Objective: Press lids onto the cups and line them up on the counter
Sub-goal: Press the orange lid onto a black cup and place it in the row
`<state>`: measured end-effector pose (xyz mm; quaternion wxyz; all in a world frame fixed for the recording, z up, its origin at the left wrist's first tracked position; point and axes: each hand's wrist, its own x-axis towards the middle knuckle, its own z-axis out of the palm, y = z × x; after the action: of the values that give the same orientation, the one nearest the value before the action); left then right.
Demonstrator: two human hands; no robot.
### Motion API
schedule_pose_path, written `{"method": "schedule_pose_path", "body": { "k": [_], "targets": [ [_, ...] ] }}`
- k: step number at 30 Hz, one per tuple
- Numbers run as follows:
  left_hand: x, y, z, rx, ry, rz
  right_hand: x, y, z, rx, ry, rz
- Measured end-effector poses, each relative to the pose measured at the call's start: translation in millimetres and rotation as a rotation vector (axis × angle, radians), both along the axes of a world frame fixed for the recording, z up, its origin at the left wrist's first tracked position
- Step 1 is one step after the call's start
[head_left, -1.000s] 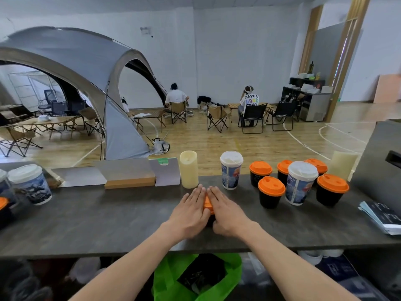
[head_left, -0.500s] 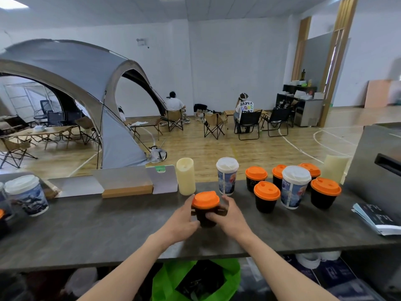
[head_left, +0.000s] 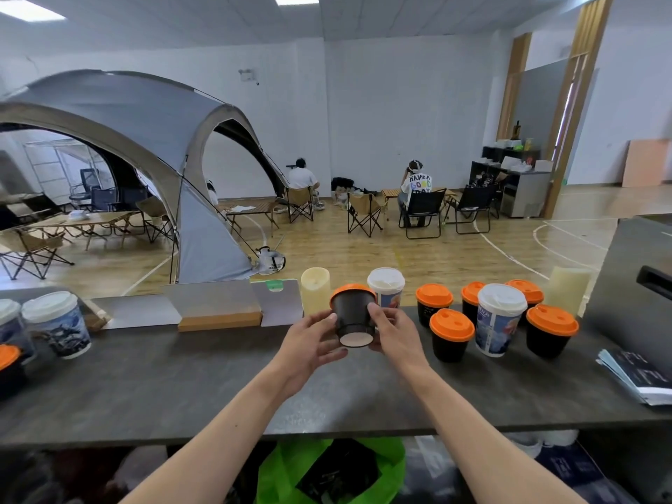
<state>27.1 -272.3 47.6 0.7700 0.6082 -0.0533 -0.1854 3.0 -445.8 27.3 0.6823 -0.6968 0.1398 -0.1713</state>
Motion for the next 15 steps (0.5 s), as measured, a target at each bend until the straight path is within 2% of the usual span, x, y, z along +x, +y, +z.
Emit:
{"method": "schedule_pose_path", "body": {
  "k": [4,15],
  "targets": [
    [-3.1,-4.3,-1.4,0.017,-0.036,0.071,-3.2,-1.7,-0.3,-0.179,-0.082,-0.085],
    [-2.1,-11.7,2.3,0.055,-0.098,0.173,-12.1,1.3,3.5,-0.157,-0.058,-0.061]
  ]
}}
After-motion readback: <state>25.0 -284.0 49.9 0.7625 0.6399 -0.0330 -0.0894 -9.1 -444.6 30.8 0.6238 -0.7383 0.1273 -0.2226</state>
